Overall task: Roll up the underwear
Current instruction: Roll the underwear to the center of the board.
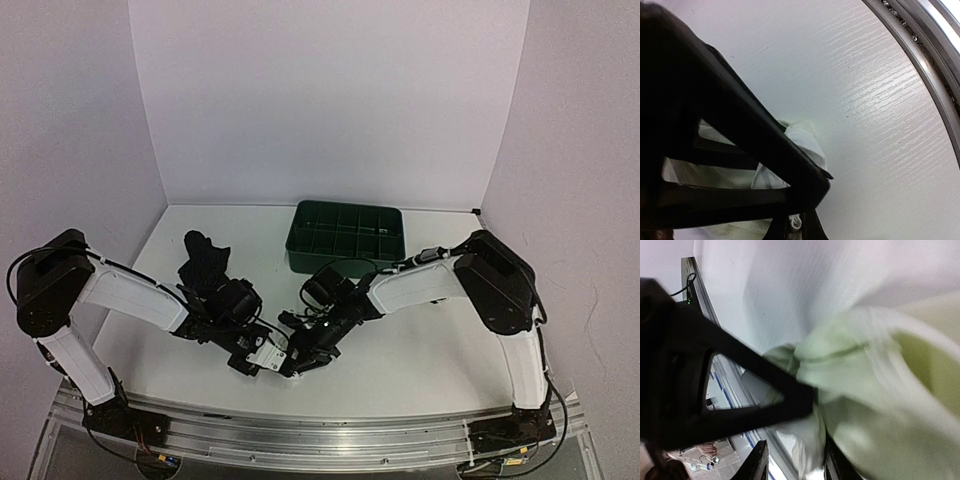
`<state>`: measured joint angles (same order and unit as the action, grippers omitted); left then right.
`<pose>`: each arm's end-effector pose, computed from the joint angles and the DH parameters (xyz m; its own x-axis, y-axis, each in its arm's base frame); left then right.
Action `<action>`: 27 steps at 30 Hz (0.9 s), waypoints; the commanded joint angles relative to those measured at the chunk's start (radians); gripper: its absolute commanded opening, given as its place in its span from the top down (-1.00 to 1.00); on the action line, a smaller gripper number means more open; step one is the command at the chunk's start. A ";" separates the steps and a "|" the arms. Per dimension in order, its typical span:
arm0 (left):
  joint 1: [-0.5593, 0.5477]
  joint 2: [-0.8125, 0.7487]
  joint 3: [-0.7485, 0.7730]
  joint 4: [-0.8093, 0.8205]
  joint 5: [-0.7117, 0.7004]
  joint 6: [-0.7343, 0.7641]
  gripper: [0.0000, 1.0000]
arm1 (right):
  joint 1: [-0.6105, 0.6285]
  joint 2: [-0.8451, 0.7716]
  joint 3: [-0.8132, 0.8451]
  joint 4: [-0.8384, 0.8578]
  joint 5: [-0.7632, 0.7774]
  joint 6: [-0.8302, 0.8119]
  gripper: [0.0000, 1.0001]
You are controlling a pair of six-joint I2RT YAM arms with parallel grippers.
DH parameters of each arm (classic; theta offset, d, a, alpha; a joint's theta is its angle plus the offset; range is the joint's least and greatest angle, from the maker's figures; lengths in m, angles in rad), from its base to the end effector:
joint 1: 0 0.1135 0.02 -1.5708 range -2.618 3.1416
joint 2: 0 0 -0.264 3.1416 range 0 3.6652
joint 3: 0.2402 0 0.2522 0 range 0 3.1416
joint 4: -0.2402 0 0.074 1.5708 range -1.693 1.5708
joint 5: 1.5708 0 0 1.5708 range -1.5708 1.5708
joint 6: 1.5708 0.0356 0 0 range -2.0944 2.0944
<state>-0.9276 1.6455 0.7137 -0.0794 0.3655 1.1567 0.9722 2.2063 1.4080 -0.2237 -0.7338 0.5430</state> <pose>0.1643 -0.2404 0.1250 0.5838 0.6467 -0.4909 0.8118 -0.4565 0.3641 0.2299 0.3794 0.1067 -0.8303 -0.5363 -0.1514 -0.4454 0.4754 0.7587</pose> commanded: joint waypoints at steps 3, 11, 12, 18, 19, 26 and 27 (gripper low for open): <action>0.004 0.016 0.077 -0.116 0.008 -0.148 1.00 | -0.045 -0.224 -0.085 -0.065 0.090 0.011 0.17; 0.008 0.109 0.228 -0.337 0.136 -0.297 1.00 | -0.059 -0.196 -0.082 -0.058 0.262 0.109 0.59; 0.013 0.128 0.262 -0.371 0.149 -0.327 1.00 | -0.058 -0.196 -0.082 -0.051 0.279 0.112 0.59; 0.077 0.255 0.408 -0.547 0.310 -0.476 1.00 | -0.058 -0.349 -0.220 0.040 0.421 0.062 0.57; 0.084 0.266 0.416 -0.551 0.325 -0.499 1.00 | -0.058 -0.376 -0.254 0.054 0.448 0.056 0.57; 0.133 0.342 0.463 -0.550 0.445 -0.652 1.00 | -0.025 -0.509 -0.471 0.231 0.542 -0.003 0.53; 0.142 0.351 0.472 -0.548 0.464 -0.679 1.00 | 0.007 -0.526 -0.493 0.253 0.576 -0.056 0.53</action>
<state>-0.8115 1.9515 1.1238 -0.5886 0.7115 0.6145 0.9153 1.7517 0.9935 -0.1168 -0.2678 0.5949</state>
